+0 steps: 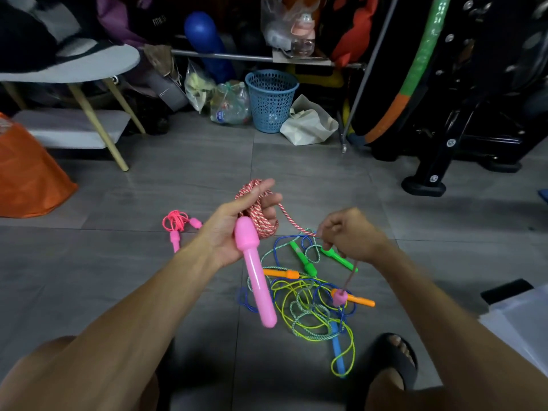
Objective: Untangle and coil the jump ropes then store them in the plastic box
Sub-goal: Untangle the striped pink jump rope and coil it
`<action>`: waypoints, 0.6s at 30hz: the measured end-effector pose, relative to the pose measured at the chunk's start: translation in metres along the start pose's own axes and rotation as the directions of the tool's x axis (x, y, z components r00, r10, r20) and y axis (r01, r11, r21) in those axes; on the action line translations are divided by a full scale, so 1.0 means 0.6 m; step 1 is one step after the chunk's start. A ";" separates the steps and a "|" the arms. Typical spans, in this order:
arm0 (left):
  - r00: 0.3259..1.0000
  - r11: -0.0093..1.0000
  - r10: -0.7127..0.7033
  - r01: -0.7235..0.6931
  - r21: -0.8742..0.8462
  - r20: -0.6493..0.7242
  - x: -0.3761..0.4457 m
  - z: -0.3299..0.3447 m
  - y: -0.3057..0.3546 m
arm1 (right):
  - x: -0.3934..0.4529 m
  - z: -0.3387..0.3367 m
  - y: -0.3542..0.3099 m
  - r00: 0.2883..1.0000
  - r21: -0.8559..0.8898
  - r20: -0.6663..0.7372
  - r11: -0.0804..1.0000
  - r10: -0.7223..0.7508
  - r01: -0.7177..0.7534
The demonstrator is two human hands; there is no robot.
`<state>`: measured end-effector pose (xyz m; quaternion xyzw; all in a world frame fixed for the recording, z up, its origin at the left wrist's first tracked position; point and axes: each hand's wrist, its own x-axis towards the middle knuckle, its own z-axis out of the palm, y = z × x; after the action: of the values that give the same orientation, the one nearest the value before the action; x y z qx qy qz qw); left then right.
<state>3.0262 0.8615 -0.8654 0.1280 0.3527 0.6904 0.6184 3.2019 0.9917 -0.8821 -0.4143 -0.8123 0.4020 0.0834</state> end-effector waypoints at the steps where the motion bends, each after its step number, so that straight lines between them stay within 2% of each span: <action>1: 1.000 1.000 0.019 -0.019 -0.019 -0.001 0.002 0.002 -0.001 | -0.003 0.001 -0.005 0.999 -0.015 0.040 0.999 -0.031 0.031; 4: 0.998 0.997 0.061 -0.062 -0.055 -0.008 0.009 0.004 -0.007 | -0.018 0.013 -0.022 0.979 -0.017 0.166 0.992 -0.120 0.124; 8: 0.995 0.994 0.099 -0.097 -0.051 0.026 0.017 0.004 -0.013 | -0.036 0.031 -0.051 0.926 0.158 0.324 0.976 -0.196 0.151; 11: 0.996 0.979 0.090 -0.088 0.186 -0.001 0.024 0.003 -0.023 | -0.043 0.029 -0.065 0.894 0.288 0.372 0.947 -0.248 0.143; 13: 0.994 0.903 0.094 -0.065 0.424 -0.049 0.025 0.000 -0.030 | -0.044 0.018 -0.066 0.891 0.351 0.368 0.927 -0.265 0.130; 14: 0.989 0.780 0.129 -0.061 0.622 -0.065 0.024 -0.003 -0.031 | -0.044 0.011 -0.064 0.899 0.385 0.348 0.915 -0.265 0.120; 15: 0.983 0.540 0.172 -0.040 0.841 -0.063 0.025 -0.012 -0.028 | -0.044 0.003 -0.062 0.912 0.421 0.317 0.900 -0.260 0.110; 16: 0.979 0.258 0.198 -0.004 0.966 -0.049 0.024 -0.019 -0.027 | -0.043 -0.004 -0.058 0.928 0.457 0.272 0.883 -0.256 0.110; 17: 0.982 0.078 0.186 0.023 0.997 -0.038 0.022 -0.025 -0.026 | -0.044 -0.013 -0.056 0.943 0.488 0.217 0.865 -0.252 0.119; 18: 0.992 0.070 0.124 0.019 0.997 -0.027 0.019 -0.027 -0.025 | -0.043 -0.021 -0.053 0.956 0.516 0.157 0.846 -0.247 0.134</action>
<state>3.0256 0.8669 -0.8897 0.4910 0.7553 0.2927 0.3206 3.2052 0.9691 -0.8459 -0.2487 -0.7220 0.6307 0.1382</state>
